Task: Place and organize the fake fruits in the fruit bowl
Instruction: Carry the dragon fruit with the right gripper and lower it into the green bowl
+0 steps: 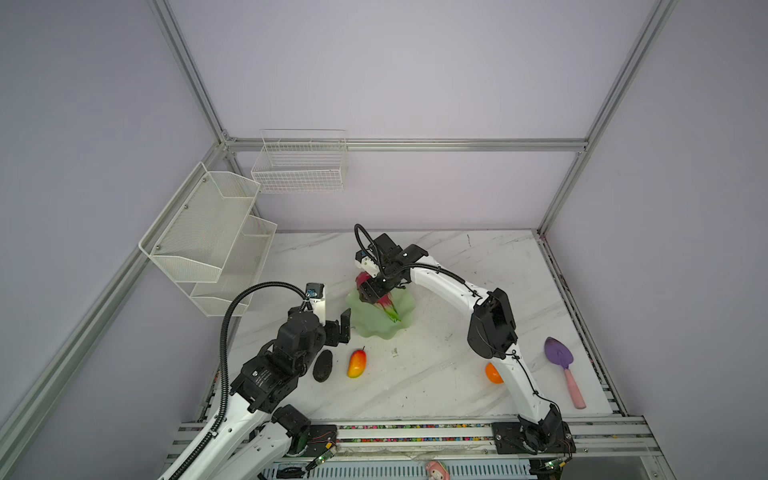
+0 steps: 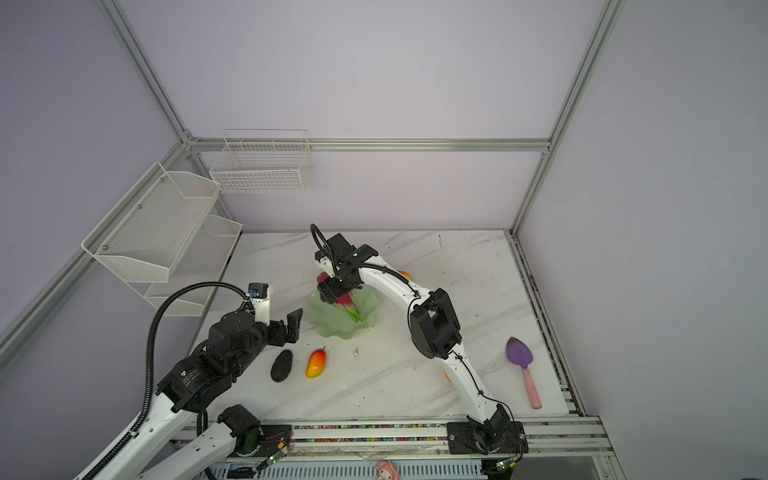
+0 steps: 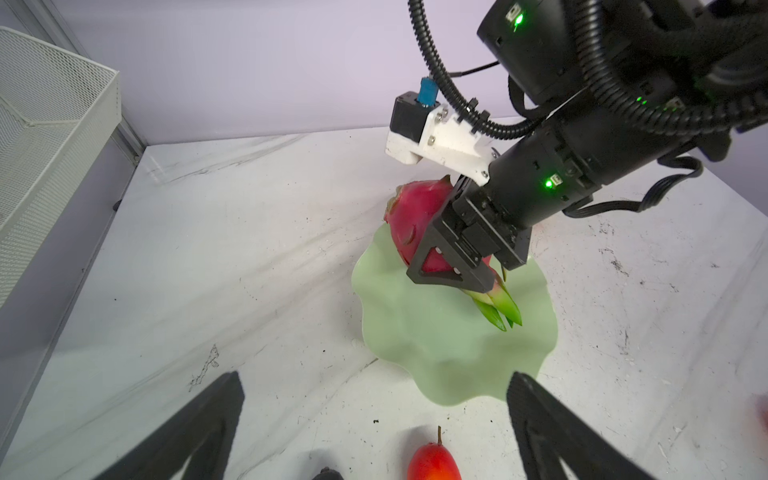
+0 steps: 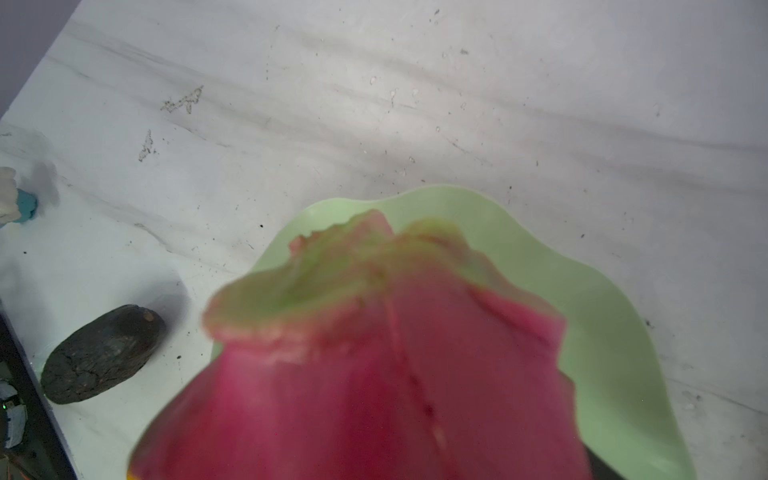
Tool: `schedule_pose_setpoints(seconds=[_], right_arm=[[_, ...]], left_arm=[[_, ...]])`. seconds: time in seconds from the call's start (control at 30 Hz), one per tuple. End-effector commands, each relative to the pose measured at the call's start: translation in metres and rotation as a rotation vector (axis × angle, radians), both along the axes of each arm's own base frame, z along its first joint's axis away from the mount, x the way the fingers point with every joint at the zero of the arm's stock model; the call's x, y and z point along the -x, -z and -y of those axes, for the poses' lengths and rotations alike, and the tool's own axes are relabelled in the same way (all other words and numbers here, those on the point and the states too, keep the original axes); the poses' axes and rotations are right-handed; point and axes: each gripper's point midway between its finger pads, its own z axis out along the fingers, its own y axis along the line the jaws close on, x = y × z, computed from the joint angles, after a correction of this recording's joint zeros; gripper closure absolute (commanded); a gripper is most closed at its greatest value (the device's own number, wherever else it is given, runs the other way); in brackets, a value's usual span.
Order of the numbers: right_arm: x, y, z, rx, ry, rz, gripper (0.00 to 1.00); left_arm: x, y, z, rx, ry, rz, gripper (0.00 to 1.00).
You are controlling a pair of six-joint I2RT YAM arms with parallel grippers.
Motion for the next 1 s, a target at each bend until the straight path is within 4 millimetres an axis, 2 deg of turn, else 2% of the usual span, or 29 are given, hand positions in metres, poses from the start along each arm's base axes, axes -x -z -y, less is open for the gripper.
schedule_pose_setpoints(seconds=[0.0,0.13,0.2,0.27,0.4,0.47,0.7,0.97], right_arm=[[0.004,0.009,0.004,0.044,-0.025,-0.018,0.38],[0.005,0.029,0.001,0.059,-0.042,-0.036,0.38],[0.001,0.032,0.000,0.059,-0.040,-0.023,0.39],[-0.006,0.024,-0.003,0.040,-0.032,0.017,0.38],[-0.017,-0.005,-0.011,-0.025,-0.020,0.094,0.38],[-0.019,-0.008,-0.013,-0.027,-0.023,0.103,0.38],[-0.016,0.022,-0.010,0.020,-0.039,0.061,0.37],[-0.017,0.034,-0.013,0.026,-0.048,0.057,0.34]], left_arm=[[-0.005,-0.010,0.001,0.028,-0.009,0.032,0.00],[-0.005,-0.005,0.001,0.018,-0.009,0.024,0.00],[-0.004,-0.004,0.000,0.013,-0.010,0.025,0.00],[-0.004,-0.004,-0.002,0.007,-0.013,0.027,0.00],[-0.004,-0.004,-0.003,0.000,-0.015,0.032,0.00],[-0.004,-0.002,-0.002,-0.001,-0.014,0.032,0.00],[-0.006,0.005,0.000,-0.008,-0.006,0.018,0.00],[-0.006,0.004,-0.001,-0.021,-0.005,0.022,0.00]])
